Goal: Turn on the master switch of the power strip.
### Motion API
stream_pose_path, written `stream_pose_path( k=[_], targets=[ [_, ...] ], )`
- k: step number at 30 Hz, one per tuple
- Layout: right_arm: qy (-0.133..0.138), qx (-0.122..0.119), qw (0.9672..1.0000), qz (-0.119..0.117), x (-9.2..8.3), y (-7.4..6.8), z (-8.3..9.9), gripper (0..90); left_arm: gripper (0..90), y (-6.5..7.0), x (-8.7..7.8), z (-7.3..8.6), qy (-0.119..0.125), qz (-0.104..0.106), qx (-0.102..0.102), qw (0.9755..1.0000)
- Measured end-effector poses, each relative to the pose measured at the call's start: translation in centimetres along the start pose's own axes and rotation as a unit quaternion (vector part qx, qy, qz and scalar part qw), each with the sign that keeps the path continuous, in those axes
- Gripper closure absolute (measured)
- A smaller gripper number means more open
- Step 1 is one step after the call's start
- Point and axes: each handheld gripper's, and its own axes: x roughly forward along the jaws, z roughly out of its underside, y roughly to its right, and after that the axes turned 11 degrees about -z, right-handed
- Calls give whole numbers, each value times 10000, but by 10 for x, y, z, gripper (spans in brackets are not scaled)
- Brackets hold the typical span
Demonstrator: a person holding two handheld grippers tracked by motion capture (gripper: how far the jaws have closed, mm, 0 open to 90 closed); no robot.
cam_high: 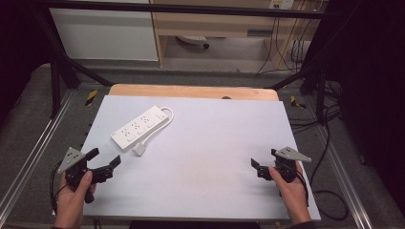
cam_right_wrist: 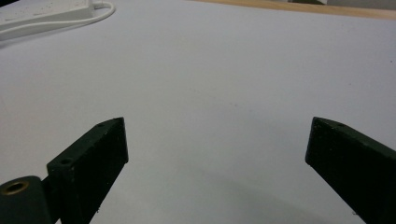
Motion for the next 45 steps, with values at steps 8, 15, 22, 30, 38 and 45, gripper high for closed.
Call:
stream_pose_path(
  k=[8, 15, 22, 30, 38, 45],
  targets=[
    [141, -275, 9994, 126, 0, -4, -2, 64, 67, 7, 0, -1, 40, 32, 97, 9999],
    [96, -348, 9993, 52, 0, -11, -2, 66, 66, 10, 2, -4, 103, 61, 63, 9999],
    [95, -441, 9989, -126, -1, -17, -7, 61, 71, 17, 9, -18, 95, 16, 60, 9999],
    [-62, -478, 9988, -133, 3, -20, -2, 46, 71, 23, 34, -39, 9, 114, 86, 9999],
    [-106, -609, 9979, -198, 6, -26, -2, 42, 75, 25, 59, -62, 220, 94, -84, 9997],
    [-115, -583, 9980, -210, 6, -26, -2, 42, 82, 30, 88, -82, 250, -49, -84, 9996]
  ],
)
